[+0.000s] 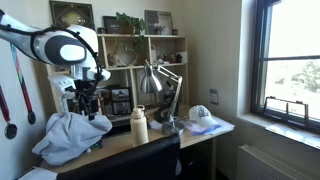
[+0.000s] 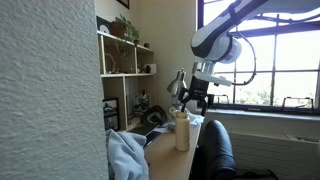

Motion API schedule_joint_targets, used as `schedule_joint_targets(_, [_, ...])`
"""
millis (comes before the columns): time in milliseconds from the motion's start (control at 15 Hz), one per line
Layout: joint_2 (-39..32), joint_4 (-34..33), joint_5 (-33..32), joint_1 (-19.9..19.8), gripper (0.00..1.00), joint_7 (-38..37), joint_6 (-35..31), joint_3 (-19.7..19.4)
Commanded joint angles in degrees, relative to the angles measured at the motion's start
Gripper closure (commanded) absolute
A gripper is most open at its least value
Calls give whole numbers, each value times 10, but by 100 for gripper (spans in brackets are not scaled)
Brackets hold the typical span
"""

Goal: Pull out the chair then put the sweater on the chair.

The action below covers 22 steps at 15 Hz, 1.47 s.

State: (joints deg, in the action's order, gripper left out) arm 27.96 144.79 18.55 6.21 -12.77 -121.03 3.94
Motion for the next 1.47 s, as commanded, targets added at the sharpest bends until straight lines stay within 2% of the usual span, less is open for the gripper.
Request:
schedule_joint_targets(0, [0,-1,2,-5,0,2,2,5])
schedule_joint_targets(267, [10,5,-21,-32,0,-14,14,-3])
schedule_joint_targets(533, [15,23,-51,-83,0,-29,7,-27])
schedule_joint_targets(733, [-18,27,-59,-115,0,-3,-7,-64])
schedule_joint_targets(1000, [-82,19,-63,-132,0,27,-37,-95])
schedule_joint_targets(1400, [-188,-17,-77,-128,0,8,-48,-94])
